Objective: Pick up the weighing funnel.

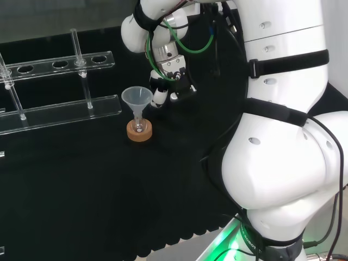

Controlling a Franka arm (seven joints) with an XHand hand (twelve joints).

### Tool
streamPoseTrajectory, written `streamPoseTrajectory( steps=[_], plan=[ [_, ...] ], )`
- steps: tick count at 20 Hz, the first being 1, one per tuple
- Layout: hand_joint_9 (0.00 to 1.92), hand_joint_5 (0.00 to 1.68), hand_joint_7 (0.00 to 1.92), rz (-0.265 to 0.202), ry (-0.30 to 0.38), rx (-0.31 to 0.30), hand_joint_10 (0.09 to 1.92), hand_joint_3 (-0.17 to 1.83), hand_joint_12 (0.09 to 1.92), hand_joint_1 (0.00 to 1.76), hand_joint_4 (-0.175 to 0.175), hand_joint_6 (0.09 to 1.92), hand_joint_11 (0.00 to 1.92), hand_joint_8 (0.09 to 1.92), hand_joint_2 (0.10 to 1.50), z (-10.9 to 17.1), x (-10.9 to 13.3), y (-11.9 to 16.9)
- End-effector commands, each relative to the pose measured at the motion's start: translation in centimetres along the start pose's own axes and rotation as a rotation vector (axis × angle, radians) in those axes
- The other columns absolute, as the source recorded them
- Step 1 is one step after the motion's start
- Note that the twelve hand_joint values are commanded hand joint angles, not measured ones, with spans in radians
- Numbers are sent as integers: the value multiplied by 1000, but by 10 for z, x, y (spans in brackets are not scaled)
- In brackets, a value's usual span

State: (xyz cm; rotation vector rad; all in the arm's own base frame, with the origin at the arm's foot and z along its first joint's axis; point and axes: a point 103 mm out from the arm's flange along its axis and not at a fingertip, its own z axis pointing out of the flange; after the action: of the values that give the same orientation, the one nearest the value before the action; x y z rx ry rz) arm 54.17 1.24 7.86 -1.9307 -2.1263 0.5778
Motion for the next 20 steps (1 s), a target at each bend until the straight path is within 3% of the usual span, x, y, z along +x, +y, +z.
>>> streamPoseTrajectory(
  steps=[1, 20],
  plan=[
    [670, 552, 387, -7, -49, -5, 570, 535, 1323, 842, -28, 616, 383, 708, 640, 1, 1, 2],
    [686, 647, 401, -10, -45, -5, 573, 552, 1322, 874, -16, 677, 394, 715, 660, 6, 1, 8]
  ],
)
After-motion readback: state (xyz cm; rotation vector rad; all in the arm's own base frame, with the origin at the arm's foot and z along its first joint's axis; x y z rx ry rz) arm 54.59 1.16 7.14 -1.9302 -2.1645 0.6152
